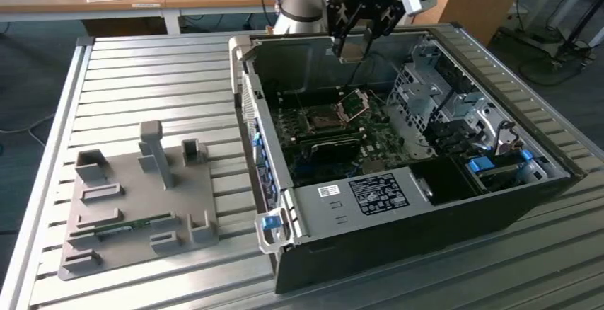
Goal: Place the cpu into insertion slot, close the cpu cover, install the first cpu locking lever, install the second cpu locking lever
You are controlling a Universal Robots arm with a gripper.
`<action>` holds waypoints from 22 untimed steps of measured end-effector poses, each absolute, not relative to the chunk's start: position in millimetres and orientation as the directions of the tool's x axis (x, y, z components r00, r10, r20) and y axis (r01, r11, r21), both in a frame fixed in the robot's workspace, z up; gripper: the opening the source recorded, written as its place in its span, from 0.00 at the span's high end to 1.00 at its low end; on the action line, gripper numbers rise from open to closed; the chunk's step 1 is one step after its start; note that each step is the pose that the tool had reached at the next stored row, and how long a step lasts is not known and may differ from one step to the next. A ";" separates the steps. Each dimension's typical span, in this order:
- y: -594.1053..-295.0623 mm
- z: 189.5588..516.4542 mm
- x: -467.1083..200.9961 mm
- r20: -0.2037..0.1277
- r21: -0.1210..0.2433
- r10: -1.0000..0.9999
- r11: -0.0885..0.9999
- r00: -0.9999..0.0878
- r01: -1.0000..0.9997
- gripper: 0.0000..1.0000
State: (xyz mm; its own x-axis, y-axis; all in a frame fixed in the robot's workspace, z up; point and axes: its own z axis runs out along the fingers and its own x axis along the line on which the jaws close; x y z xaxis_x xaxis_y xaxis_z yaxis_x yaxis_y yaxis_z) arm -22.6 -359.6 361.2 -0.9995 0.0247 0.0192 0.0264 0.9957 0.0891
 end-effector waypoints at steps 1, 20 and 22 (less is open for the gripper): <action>-359.5 361.2 -22.6 0.019 0.089 0.025 0.996 -1.000 0.026 0.46; -359.5 356.9 -22.6 0.017 0.089 0.025 0.996 -1.000 0.026 0.46; -359.5 356.9 -22.6 0.017 0.089 0.025 0.996 -1.000 0.026 0.46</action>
